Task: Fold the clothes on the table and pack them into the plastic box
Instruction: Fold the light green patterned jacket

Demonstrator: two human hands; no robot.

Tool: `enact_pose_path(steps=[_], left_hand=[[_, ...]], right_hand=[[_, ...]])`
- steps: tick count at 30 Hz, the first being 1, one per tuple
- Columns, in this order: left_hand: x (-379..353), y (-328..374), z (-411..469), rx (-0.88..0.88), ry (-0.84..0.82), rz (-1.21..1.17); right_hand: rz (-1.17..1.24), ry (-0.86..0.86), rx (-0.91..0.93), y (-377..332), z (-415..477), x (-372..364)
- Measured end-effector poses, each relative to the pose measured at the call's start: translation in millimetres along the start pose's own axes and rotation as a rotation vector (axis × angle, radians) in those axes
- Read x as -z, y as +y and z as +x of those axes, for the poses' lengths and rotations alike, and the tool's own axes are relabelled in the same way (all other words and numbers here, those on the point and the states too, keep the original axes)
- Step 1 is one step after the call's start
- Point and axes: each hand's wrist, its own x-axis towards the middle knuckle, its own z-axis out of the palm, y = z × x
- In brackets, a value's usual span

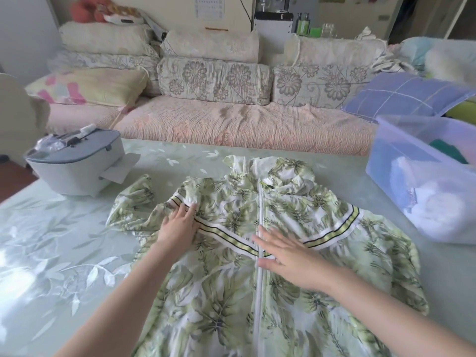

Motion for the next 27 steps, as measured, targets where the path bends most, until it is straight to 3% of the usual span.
enact_pose_path(steps=[9,12,14,16,20,22,24,27], left_hand=[[-2.3,-23.3,-4.9,0.18,-0.045,-0.028],[-0.9,-21.4,-5.5,0.136,0.124,-0.093],[5.9,-21.0,-4.3,0.091,0.305,-0.117],[14.2,-23.4,-1.9,0.045,0.37,-0.103],[14.1,-22.2,-4.9,-0.167,0.119,0.061],[8.7,-27.6,-7.9,-0.168,0.085,0.006],[10.7,-37.9,-11.6,-0.131,0.247,-0.172],[22.4,-56.6,-23.6,0.065,0.523,-0.389]], right_hand=[[-0.108,0.002,-0.081,-7.7,23.1,-11.7],[-0.048,0.077,-0.089,-19.9,31.1,-2.2],[-0.034,0.176,-0.037,-31.7,45.2,3.9],[-0.011,0.214,0.039,-48.2,63.0,7.0],[0.0,0.095,0.066,-77.4,96.3,2.0],[-0.044,0.019,0.028,-83.8,105.9,-0.8],[-0.097,0.042,0.012,-89.9,110.0,1.0],[0.005,0.191,0.045,-103.1,115.5,10.2]])
